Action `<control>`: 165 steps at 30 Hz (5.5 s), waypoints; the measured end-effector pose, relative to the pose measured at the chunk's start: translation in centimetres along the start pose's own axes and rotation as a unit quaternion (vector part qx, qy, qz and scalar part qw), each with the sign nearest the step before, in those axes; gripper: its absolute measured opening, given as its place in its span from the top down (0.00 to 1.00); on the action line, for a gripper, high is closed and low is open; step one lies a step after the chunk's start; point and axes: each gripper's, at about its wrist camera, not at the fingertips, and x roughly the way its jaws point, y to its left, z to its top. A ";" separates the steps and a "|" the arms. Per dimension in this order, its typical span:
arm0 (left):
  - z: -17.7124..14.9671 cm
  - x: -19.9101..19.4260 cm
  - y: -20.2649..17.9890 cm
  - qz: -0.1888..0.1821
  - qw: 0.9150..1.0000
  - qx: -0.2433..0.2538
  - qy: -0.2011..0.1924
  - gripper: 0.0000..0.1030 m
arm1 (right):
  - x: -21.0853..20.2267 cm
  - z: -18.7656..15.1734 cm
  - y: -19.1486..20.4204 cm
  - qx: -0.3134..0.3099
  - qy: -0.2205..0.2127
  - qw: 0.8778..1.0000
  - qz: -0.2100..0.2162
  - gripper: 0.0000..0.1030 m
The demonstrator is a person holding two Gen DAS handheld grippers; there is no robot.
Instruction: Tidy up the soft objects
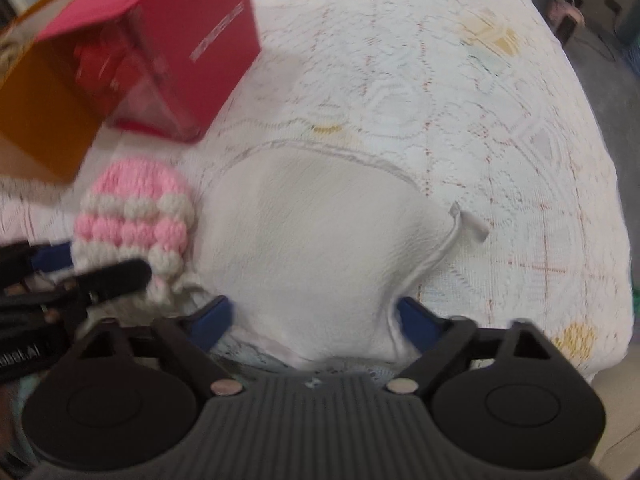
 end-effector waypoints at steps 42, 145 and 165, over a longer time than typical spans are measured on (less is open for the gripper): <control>0.8 -16.5 4.1 0.027 0.977 0.014 -0.209 0.74 | -15.0 -5.1 8.1 -0.014 -0.299 0.950 0.093 0.84; -3.4 -25.3 1.5 0.172 0.934 0.060 -0.307 0.01 | -25.4 -13.8 15.1 0.045 -0.425 0.904 -0.010 0.03; -8.0 -21.8 4.0 0.196 0.951 0.056 -0.234 0.01 | -19.8 -17.5 16.7 0.053 -0.412 0.909 -0.041 0.03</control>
